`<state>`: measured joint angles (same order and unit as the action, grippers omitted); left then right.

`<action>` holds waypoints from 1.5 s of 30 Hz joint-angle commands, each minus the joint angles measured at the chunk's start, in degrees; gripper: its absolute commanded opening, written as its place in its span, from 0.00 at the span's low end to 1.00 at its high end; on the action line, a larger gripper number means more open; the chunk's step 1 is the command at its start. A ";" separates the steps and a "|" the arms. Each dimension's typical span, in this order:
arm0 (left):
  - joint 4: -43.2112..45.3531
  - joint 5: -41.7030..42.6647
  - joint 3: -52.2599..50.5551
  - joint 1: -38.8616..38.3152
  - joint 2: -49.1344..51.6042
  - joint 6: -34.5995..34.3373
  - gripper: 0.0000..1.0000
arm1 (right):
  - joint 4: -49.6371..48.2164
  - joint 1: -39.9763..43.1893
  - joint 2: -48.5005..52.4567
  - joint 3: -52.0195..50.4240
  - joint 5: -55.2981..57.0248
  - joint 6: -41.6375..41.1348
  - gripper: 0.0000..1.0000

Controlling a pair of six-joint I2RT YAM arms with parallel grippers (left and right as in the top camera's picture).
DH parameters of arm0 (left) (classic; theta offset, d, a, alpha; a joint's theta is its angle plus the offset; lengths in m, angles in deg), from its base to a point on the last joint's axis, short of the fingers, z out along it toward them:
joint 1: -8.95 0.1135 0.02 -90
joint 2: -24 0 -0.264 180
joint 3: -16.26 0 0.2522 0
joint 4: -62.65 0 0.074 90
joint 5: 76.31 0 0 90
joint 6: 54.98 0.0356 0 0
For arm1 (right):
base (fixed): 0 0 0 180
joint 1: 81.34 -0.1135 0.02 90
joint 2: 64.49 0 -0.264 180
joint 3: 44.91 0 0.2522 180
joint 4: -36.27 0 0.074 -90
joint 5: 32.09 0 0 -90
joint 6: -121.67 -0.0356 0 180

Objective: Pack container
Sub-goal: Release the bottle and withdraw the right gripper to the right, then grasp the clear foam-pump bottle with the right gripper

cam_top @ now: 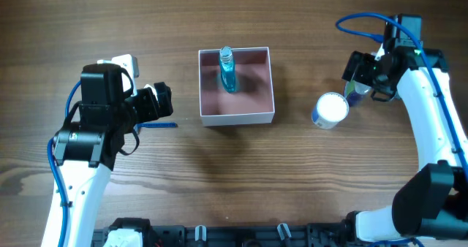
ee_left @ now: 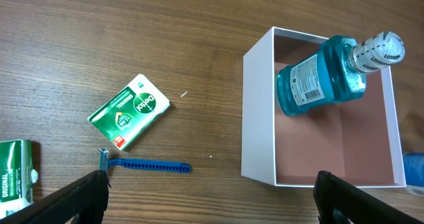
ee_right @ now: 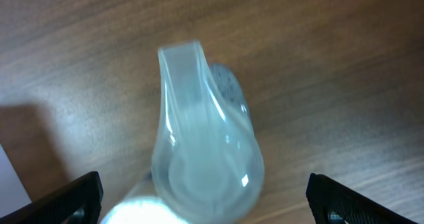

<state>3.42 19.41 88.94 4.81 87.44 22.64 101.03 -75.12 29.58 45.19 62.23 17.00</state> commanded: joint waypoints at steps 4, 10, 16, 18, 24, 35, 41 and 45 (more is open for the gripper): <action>-0.04 0.90 0.98 -0.35 -0.09 -0.50 1.00 | -2.45 0.17 2.93 -0.31 0.79 -0.48 1.00; -0.04 0.87 0.98 -0.37 -0.09 -0.50 1.00 | -3.06 0.17 4.09 -0.31 0.85 -0.48 1.00; -0.07 0.90 0.98 -0.37 -0.09 -0.50 1.00 | -3.48 0.17 4.09 -0.31 2.84 -0.50 1.00; -0.04 0.87 0.98 -0.37 -0.09 -0.50 1.00 | -3.48 0.17 4.09 -0.31 4.17 -0.50 1.00; -0.07 0.90 0.98 -0.37 -0.09 -0.50 1.00 | -3.50 0.17 4.09 -0.31 6.67 -0.46 1.00; -0.07 0.90 0.98 -0.35 -0.09 -0.50 1.00 | -3.67 0.17 4.09 -0.31 6.62 -0.46 0.77; -0.04 0.87 0.98 -0.37 -0.09 -0.50 1.00 | -3.67 0.17 4.09 -0.31 6.60 -0.46 0.72; -0.02 0.87 0.98 -0.37 -0.09 -0.50 1.00 | -3.65 0.17 4.09 -0.31 6.62 -0.46 0.72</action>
<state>3.42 19.41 88.94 4.81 87.44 22.64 97.51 -75.12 33.14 45.16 67.43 16.60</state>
